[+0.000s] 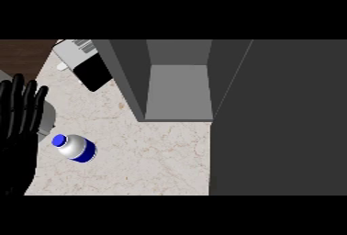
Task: Pick up the bottled water, place it into the cabinet and close the cabinet
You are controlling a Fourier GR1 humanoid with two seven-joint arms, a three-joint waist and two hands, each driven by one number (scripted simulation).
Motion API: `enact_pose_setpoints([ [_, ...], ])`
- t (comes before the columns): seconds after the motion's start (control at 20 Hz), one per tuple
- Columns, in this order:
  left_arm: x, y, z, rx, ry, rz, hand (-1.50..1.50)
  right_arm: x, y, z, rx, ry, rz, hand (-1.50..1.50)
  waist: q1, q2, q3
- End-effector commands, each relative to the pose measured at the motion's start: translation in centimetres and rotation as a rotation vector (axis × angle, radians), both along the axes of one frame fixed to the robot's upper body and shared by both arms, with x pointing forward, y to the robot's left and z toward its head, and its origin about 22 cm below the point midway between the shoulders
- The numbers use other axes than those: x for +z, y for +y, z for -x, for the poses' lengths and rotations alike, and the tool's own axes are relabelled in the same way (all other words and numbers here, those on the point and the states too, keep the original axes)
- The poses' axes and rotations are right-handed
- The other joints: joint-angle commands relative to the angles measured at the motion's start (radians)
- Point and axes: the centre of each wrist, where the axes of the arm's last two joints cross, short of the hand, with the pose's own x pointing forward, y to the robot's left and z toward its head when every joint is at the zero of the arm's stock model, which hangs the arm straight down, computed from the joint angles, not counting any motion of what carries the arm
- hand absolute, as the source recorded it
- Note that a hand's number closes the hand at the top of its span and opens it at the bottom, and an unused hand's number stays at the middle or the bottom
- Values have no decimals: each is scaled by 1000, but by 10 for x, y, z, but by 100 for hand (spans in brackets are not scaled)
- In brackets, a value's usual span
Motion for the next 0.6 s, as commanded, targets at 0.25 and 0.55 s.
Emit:
enact_pose_setpoints([
  [0.25,-13,20,24,671,-52,-37,-150,-13,-18,27,5,122,57,-150,6,23,15],
  [0.55,-10,-29,39,711,53,326,-150,-12,-6,64,232,228,-68,-150,-10,21,14],
])
